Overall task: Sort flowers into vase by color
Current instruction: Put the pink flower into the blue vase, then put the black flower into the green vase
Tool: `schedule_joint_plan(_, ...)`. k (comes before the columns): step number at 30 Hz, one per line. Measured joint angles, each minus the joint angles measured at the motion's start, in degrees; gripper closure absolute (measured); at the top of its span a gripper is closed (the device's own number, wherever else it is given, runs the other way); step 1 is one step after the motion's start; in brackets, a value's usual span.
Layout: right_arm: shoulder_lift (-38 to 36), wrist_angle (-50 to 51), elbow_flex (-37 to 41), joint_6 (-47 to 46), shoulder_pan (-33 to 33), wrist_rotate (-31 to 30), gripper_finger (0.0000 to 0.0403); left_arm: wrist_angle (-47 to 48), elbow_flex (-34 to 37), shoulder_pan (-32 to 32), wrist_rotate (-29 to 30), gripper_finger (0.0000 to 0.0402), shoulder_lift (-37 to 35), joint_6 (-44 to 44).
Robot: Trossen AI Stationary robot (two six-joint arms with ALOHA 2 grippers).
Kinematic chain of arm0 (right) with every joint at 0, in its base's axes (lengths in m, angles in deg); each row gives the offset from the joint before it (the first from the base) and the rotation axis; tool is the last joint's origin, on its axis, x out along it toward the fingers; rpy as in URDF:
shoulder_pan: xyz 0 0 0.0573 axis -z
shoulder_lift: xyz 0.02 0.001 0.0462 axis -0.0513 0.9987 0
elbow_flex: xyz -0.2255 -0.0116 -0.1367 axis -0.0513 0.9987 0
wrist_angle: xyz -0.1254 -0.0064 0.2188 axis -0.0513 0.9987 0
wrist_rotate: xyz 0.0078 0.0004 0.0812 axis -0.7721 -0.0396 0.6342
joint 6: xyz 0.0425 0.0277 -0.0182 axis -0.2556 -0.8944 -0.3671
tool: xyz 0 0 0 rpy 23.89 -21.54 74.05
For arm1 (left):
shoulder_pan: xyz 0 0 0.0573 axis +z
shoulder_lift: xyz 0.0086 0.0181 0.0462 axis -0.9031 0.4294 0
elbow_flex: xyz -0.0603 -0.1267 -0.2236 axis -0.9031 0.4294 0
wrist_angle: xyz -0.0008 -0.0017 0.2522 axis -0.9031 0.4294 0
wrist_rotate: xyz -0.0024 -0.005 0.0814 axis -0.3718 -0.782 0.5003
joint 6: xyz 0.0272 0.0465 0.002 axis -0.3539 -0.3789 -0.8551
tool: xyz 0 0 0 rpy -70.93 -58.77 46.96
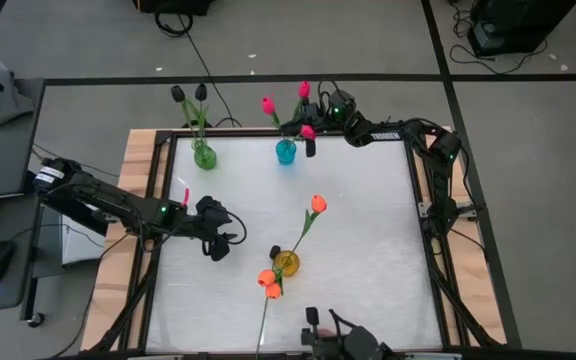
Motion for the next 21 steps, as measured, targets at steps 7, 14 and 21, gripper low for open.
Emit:
schedule_joint_plan(7, 0.0, 0.4, 0.0, -0.6, 0.1, 0.0, 0.0317, 0.0, 0.0, 0.0, 0.0, 0.0159, 0.0, 0.0)
schedule_joint_plan(14, 0.0, 0.4, 0.0, -0.6, 0.2, 0.6, 0.0311, 0.0, 0.0, 0.0, 0.0, 0.0159, 0.0, 0.0)
schedule_joint_plan(21, 0.0, 0.4, 0.0, -0.6, 0.5, 1.4, 0.0274, 0.0, 0.0, 0.0, 0.0, 0.0159, 0.0, 0.0)
